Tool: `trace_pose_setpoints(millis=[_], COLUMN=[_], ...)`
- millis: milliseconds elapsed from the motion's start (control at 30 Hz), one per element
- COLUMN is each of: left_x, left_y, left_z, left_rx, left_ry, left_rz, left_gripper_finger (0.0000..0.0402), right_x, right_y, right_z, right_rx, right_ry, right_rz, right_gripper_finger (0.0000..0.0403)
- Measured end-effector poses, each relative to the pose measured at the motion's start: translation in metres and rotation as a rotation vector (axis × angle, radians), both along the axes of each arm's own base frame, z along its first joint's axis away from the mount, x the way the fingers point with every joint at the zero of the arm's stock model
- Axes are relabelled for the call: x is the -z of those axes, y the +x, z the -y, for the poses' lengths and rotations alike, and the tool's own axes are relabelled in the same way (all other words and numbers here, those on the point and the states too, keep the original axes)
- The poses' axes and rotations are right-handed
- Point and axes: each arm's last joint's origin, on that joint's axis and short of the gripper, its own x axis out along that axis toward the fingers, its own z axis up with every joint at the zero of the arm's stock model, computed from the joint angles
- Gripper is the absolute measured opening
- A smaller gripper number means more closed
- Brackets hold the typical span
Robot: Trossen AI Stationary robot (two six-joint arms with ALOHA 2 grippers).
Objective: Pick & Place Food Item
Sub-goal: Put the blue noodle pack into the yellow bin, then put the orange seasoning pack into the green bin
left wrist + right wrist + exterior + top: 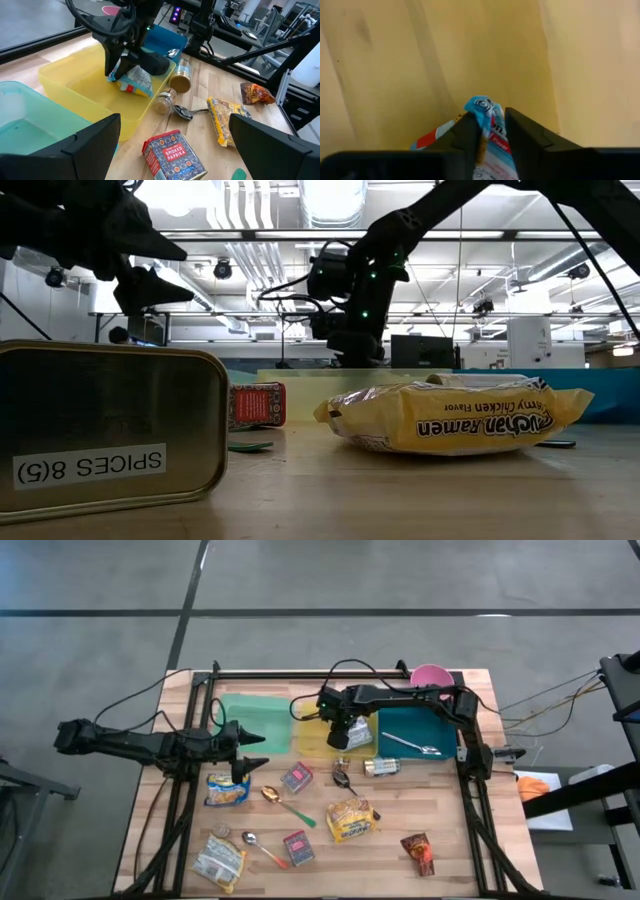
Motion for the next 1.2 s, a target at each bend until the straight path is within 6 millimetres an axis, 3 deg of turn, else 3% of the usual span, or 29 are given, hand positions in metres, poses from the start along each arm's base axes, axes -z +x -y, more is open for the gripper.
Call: trace_pose_setpoints(millis=[300, 600, 1033, 1200], left_x=[0.0, 0.0, 0.002, 0.002], left_y=[0.0, 0.0, 0.0, 0.0], left_z=[0.0, 0.0, 0.0, 0.0], left_rx=[0.0, 0.0, 0.003, 0.003], left_ry=[0.0, 0.0, 0.001, 0.001], left_rz=[0.0, -0.001, -0.017, -0.016], left_gripper_finger=[0.0381, 0.0381, 0.0381, 0.0381], right_x=[0.0, -0.003, -0.029, -0.048], right_y=[0.0, -0.001, -0.006, -0.012], right_z=[0.0, -0.001, -0.004, -0.011], right_rx=[0.023, 0.025, 0.059, 0.07], right_ry=[0.011, 0.011, 0.002, -0.059], right_rz=[0.002, 0.004, 0.064, 0.065], right_gripper_finger=[0.0172, 0.0176, 0.0176, 0.0176])
